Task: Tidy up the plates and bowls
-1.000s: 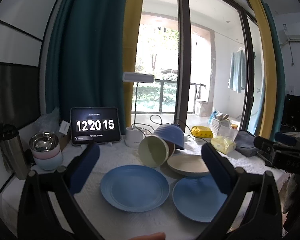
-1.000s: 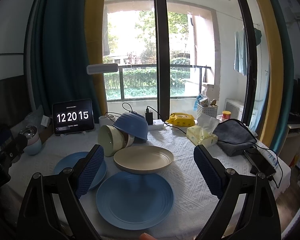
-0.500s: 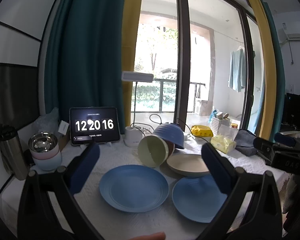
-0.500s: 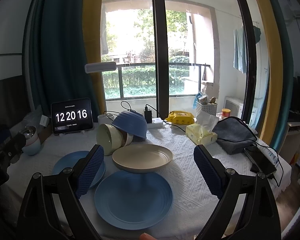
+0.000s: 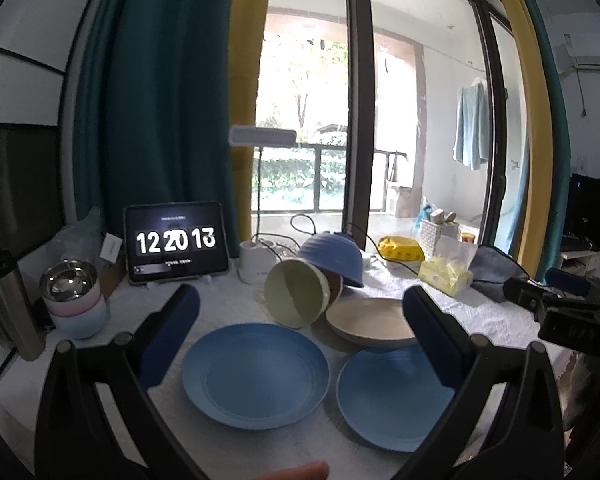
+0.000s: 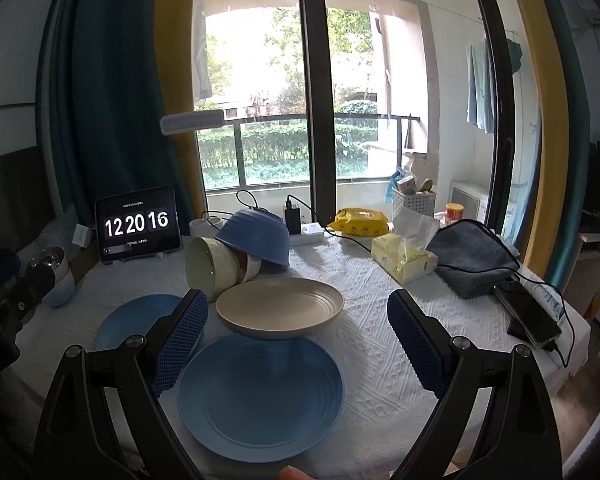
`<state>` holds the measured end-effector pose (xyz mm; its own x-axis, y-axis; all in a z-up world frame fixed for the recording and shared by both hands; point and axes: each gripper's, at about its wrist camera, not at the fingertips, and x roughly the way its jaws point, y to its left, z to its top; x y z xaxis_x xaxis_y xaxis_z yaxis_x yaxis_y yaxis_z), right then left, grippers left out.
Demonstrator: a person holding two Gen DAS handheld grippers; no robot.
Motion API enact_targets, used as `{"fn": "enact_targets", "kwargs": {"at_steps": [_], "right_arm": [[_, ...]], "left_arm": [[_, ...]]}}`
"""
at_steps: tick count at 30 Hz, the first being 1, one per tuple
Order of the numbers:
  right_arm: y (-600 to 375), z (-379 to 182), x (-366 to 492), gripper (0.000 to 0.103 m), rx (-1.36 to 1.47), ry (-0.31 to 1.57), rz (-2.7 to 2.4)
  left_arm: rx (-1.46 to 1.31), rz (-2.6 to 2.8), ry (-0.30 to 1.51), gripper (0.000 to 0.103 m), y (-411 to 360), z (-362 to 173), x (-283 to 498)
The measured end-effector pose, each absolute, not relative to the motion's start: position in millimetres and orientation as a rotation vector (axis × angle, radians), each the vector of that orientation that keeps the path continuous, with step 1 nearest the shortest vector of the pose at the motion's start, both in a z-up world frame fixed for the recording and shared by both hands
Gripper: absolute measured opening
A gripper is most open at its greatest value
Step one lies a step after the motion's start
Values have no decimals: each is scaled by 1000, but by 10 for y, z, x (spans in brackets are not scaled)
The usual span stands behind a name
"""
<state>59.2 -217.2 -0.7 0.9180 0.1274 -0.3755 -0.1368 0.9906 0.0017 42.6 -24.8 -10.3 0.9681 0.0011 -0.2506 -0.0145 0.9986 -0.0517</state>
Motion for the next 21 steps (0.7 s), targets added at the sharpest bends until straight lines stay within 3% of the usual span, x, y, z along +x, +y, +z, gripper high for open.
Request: {"fn": "enact_targets", "kwargs": {"at_steps": [21], "right_arm": [[-2629, -347, 1321, 94, 50, 513, 86]], "left_arm": [[-31, -59, 478, 102, -728, -435, 1388]]}}
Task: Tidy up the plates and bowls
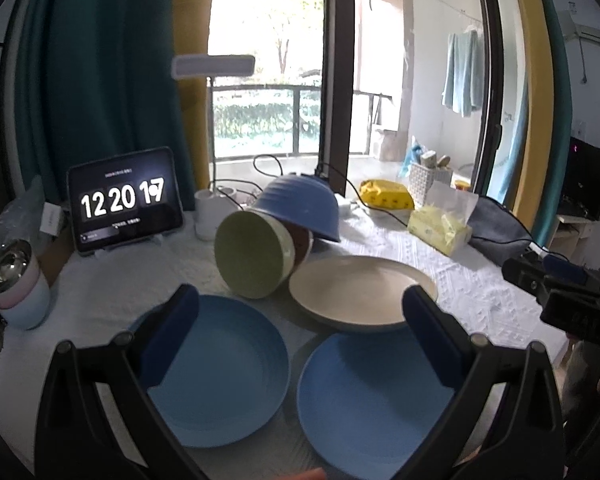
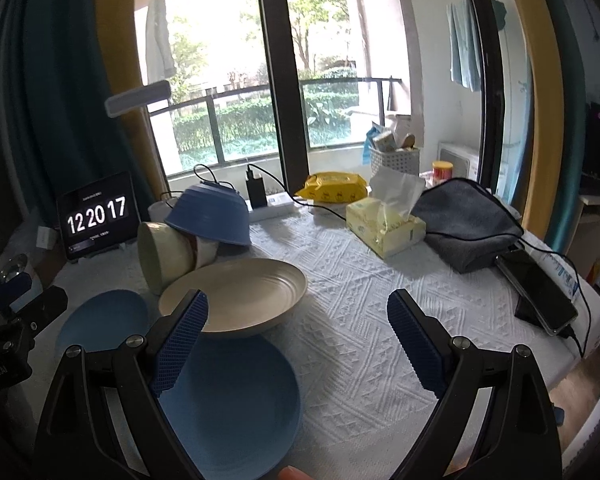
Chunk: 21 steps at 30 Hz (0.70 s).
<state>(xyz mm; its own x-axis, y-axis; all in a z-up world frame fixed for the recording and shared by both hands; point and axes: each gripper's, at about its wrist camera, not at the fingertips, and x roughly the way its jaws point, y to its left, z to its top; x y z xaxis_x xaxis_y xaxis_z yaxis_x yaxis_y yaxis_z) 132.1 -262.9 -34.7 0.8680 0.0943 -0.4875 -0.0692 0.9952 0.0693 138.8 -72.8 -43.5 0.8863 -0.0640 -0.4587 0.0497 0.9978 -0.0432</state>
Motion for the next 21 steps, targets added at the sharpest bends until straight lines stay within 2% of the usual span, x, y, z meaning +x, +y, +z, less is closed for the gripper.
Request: {"fn": "enact_targets", "kwargs": {"at_steps": [21], "right_arm": [[-2791, -696, 2100, 94, 91, 649, 100]], "left_arm": [[-91, -54, 676, 101, -834, -811, 2240]]}}
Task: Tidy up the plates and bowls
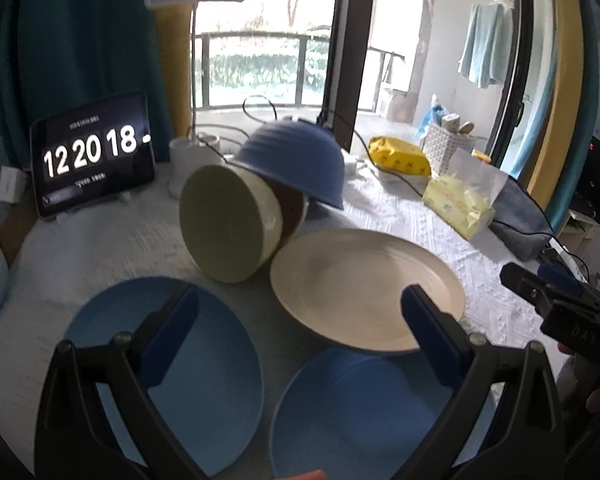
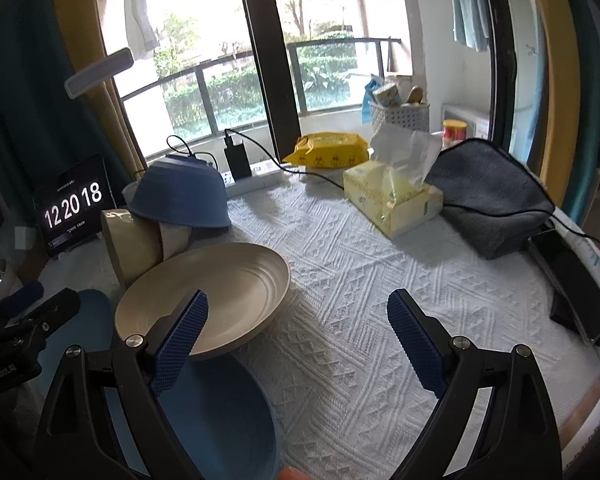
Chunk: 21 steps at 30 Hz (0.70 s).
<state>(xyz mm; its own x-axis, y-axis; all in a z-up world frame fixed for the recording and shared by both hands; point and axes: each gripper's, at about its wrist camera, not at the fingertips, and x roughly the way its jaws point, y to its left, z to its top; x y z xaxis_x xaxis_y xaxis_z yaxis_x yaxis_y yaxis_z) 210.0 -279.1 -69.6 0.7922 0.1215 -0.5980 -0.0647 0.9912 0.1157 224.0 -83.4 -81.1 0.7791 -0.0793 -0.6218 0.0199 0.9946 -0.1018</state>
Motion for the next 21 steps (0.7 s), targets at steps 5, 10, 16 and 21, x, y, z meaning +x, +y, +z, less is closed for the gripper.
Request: {"fn": "enact_targets", "kwargs": {"at_steps": [5, 10, 16, 21], "right_arm": [[-2780, -843, 2312, 94, 105, 705, 129], [-2752, -1000, 2525, 87, 138, 773, 169], [-2746, -1158, 2672, 77, 179, 843, 184], [-2745, -1222, 2731, 67, 191, 875, 199]], "left_arm": [[-73, -44, 712, 101, -896, -917, 2378], [-79, -43, 777, 91, -907, -1083, 2524], [-108, -39, 847, 79, -873, -1242, 2648], [-125, -65, 891, 69, -881, -1337, 2708]]}}
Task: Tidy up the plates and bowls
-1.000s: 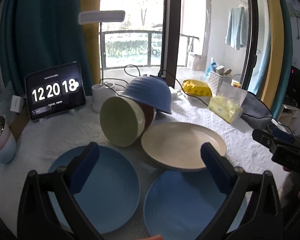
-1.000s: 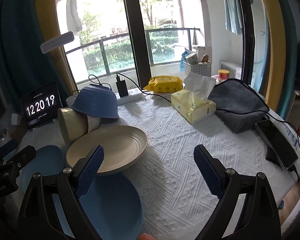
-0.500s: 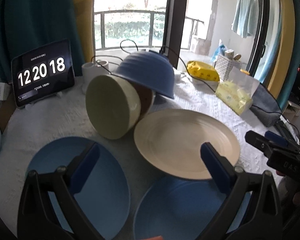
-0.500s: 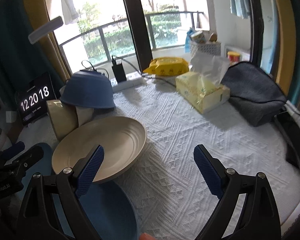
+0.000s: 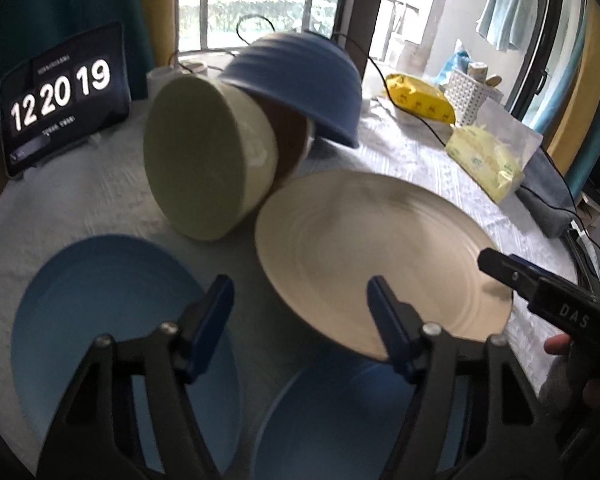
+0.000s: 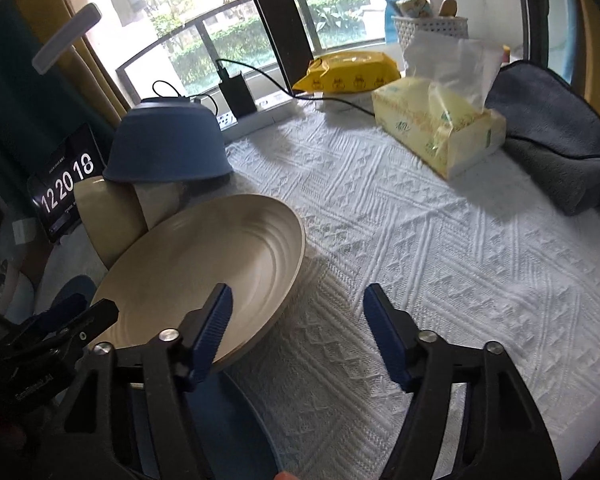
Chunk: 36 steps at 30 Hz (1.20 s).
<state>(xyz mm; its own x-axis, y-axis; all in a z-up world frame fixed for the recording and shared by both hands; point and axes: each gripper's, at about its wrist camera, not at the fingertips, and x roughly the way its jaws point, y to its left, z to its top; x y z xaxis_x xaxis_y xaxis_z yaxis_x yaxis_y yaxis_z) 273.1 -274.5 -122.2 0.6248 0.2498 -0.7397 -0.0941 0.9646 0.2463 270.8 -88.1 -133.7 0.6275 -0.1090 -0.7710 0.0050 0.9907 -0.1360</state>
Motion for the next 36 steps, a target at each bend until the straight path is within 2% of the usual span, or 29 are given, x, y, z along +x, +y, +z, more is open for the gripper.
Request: {"fn": "enact_targets", "kwargs": {"at_steps": [7, 9, 12, 17, 36], "right_arm": [[-2705, -1262, 2756, 54, 191, 894, 220], [-2687, -1269, 2758, 51, 186, 899, 227], [-2641, -1264, 2754, 39, 179, 909, 240], [-2647, -1238, 2728, 32, 146, 902, 199], [-2698, -978, 2274, 29, 120, 834, 150]], "left_arm": [[-134, -101, 920, 55, -952, -1376, 2744], [-131, -109, 924, 55, -968, -1377, 2744], [-126, -124, 919, 54, -997, -1356, 2727], [-115, -141, 918, 48, -1006, -1329, 2691], [-108, -184, 853, 46, -1031, -1140, 2269]]}}
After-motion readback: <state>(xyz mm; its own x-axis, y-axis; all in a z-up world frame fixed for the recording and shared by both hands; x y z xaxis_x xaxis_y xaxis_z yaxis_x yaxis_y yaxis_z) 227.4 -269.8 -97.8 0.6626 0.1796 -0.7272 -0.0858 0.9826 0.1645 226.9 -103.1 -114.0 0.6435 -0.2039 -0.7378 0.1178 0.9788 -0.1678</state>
